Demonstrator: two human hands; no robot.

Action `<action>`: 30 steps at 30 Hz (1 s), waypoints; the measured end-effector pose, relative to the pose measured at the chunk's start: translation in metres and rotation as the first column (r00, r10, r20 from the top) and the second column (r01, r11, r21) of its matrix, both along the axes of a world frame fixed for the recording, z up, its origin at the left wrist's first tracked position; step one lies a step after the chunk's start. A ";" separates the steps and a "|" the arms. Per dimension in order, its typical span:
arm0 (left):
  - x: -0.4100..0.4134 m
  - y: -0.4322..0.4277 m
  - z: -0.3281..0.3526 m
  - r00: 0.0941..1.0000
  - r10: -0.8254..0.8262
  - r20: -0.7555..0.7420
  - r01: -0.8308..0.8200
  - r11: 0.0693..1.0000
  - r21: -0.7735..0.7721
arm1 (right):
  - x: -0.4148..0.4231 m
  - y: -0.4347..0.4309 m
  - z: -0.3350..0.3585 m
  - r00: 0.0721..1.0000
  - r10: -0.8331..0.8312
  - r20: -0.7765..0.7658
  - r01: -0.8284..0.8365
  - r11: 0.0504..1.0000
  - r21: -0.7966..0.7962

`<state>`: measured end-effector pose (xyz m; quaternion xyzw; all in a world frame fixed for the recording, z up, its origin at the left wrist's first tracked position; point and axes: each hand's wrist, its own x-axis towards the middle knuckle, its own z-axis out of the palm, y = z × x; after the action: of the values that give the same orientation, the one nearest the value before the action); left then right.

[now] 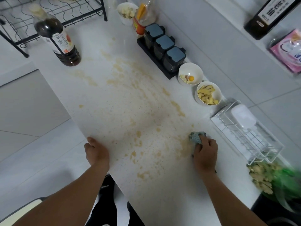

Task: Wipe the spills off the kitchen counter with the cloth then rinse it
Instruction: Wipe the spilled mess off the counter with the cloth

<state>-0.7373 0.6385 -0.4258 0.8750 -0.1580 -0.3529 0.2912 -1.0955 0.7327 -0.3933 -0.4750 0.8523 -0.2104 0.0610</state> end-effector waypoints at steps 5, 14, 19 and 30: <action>0.001 0.001 -0.002 0.999 -0.002 -0.043 0.002 1.000 -0.003 | 0.001 -0.008 0.004 0.995 -0.100 0.028 0.100 0.995 -0.008; 0.002 0.002 -0.007 0.998 0.004 -0.065 -0.005 1.000 -0.024 | 0.007 -0.003 0.008 0.998 -0.056 -0.022 0.057 0.998 0.029; 0.001 0.001 -0.006 0.997 -0.005 -0.072 0.003 1.000 -0.018 | 0.055 0.030 -0.001 0.997 -0.044 -0.057 0.044 0.999 0.005; 0.001 0.002 -0.004 0.993 -0.018 -0.116 0.011 0.998 -0.056 | 0.064 0.035 0.001 0.999 -0.045 0.002 0.045 0.996 0.078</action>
<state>-0.7361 0.6404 -0.4302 0.8436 -0.1568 -0.4007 0.3214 -1.0317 0.7673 -0.3920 -0.4525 0.8702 -0.1794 0.0762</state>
